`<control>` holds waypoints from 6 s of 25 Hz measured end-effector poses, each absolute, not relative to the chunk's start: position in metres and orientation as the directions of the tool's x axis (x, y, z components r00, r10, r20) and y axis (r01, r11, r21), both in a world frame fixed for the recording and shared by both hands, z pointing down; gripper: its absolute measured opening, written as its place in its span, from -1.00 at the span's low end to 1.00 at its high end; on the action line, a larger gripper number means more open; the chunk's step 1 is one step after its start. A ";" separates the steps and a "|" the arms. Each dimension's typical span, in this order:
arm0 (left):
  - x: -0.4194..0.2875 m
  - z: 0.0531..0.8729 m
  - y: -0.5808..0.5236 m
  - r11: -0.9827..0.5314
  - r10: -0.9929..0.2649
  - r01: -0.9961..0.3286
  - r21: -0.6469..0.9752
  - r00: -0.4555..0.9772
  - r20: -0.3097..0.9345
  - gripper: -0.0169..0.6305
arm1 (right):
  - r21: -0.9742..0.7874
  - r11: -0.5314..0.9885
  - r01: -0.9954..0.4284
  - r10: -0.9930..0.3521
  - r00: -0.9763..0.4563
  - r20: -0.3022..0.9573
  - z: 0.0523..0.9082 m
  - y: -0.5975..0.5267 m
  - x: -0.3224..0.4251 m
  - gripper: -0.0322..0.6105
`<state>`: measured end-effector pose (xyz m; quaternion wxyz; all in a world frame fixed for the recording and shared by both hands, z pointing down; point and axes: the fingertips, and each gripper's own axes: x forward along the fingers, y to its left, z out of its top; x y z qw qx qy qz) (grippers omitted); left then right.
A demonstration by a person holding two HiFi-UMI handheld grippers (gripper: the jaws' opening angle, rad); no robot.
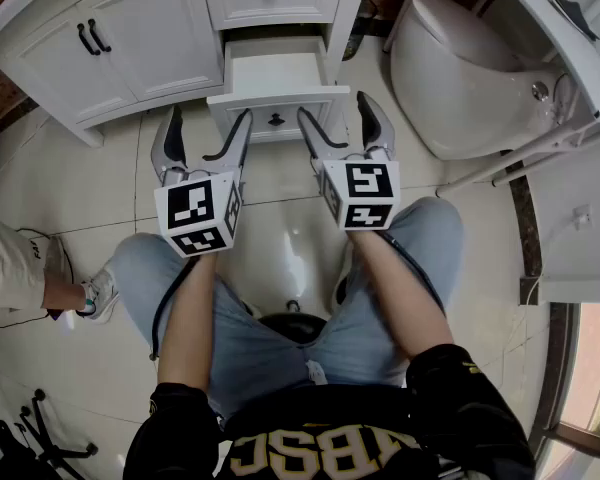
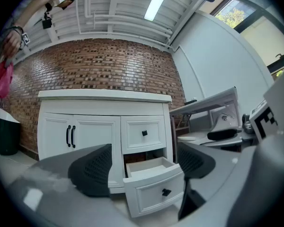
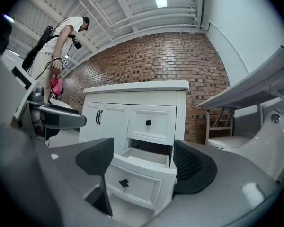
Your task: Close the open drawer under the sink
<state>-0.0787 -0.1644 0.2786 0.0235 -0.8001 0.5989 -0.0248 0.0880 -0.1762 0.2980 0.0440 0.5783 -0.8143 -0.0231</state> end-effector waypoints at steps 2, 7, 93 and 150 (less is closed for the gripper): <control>-0.080 0.279 -0.165 -0.280 -0.960 -0.958 -0.064 0.280 0.013 0.41 | 0.077 0.335 -0.939 -0.942 -0.331 0.061 0.304 -0.179 0.086 0.33; -0.082 0.278 -0.168 -0.279 -0.960 -0.959 -0.057 0.279 0.013 0.41 | 0.058 0.356 -0.932 -0.930 -0.348 0.120 0.323 -0.189 0.078 0.31; -0.131 0.320 -0.268 -0.247 -0.958 -0.968 0.041 0.250 0.137 0.41 | -0.067 0.506 -0.860 -0.712 -0.460 0.530 0.457 -0.462 0.006 -0.54; -0.073 0.290 -0.187 -0.307 -0.951 -0.949 -0.067 0.305 0.047 0.33 | 0.094 0.375 -0.922 -0.927 -0.373 0.040 0.291 -0.197 0.093 0.25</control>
